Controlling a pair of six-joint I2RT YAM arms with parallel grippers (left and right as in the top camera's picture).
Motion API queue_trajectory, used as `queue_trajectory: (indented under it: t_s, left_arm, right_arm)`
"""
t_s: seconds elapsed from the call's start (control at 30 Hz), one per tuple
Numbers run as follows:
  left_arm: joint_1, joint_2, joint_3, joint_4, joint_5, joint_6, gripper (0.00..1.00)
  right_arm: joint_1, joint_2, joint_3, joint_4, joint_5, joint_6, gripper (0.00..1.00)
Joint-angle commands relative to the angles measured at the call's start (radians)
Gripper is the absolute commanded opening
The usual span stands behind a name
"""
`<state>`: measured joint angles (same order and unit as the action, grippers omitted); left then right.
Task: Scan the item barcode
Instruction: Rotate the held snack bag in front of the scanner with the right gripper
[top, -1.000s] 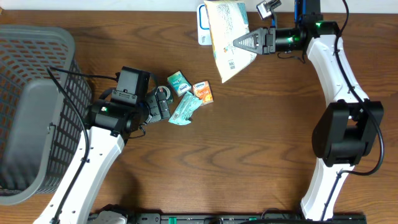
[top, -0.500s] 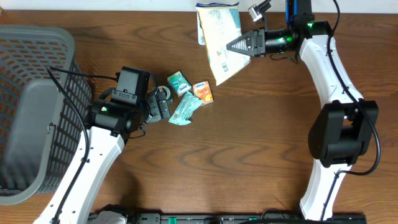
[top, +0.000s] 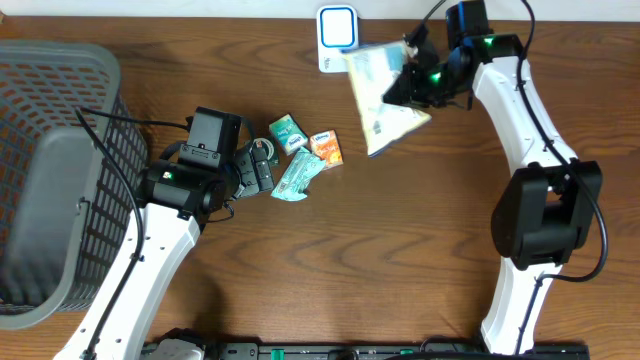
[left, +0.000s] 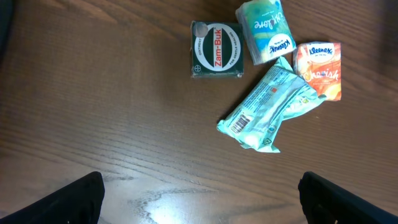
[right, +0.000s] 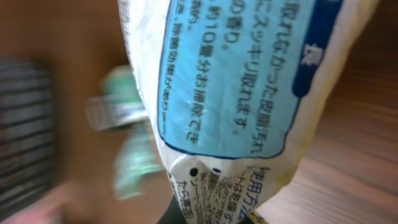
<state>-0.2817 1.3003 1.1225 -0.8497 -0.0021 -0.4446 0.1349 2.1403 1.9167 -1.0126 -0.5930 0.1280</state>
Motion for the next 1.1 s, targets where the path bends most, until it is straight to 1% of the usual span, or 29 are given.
queue_trajectory:
  t_s: [0.0, 0.1, 0.17, 0.33, 0.5, 0.6, 0.63, 0.7, 0.73, 0.77, 0.83, 0.97, 1.0, 1.07]
  left_arm:
    - [0.002, -0.002, 0.013, -0.002, -0.002, -0.001, 0.98]
    - [0.002, -0.002, 0.013, -0.002, -0.002, -0.001, 0.98]
    - [0.002, -0.002, 0.013, -0.002, -0.002, -0.001, 0.98]
    - [0.002, -0.002, 0.013, -0.002, -0.002, -0.001, 0.98]
    - [0.002, -0.002, 0.013, -0.002, -0.002, -0.001, 0.98]
    - [0.002, -0.002, 0.013, -0.002, -0.002, -0.001, 0.98]
    - [0.002, -0.002, 0.013, -0.002, -0.002, -0.001, 0.98]
    - [0.002, -0.002, 0.013, -0.002, -0.002, -0.001, 0.97]
    - [0.002, -0.002, 0.013, -0.003, -0.002, -0.001, 0.98]
    - [0.002, -0.002, 0.013, -0.002, -0.002, -0.001, 0.98]
    - [0.002, -0.002, 0.013, -0.002, -0.002, -0.001, 0.98]
    - [0.002, -0.002, 0.013, -0.002, -0.002, -0.001, 0.97]
    - [0.002, -0.002, 0.013, -0.002, -0.002, -0.001, 0.98]
    - [0.002, -0.002, 0.013, -0.002, -0.002, -0.001, 0.97]
  right_arm:
    - [0.048, -0.005, 0.021, -0.034, 0.694, 0.120, 0.01]
    - [0.084, -0.005, 0.015, -0.062, 1.049, 0.198, 0.01]
    - [0.105, -0.004, 0.002, -0.065, 1.172, 0.206, 0.01]
    - [0.136, -0.002, -0.073, -0.043, 1.284, 0.205, 0.01]
    - [0.148, -0.001, -0.200, 0.045, 1.294, 0.203, 0.01]
    - [0.156, -0.001, -0.267, 0.090, 1.297, 0.175, 0.02]
    - [0.160, -0.001, -0.283, 0.093, 1.290, 0.171, 0.04]
    - [0.172, -0.001, -0.298, 0.087, 1.260, 0.170, 0.18]
    - [0.182, -0.001, -0.298, 0.077, 1.234, 0.165, 0.26]
    - [0.193, -0.001, -0.298, 0.074, 1.202, 0.142, 0.32]
    - [0.213, -0.003, -0.293, 0.074, 1.147, 0.103, 0.39]
    - [0.270, -0.003, -0.274, 0.074, 1.057, 0.090, 0.42]
    - [0.284, -0.003, -0.267, 0.072, 1.040, 0.082, 0.45]
    - [0.317, -0.003, -0.243, 0.062, 1.020, 0.072, 0.55]
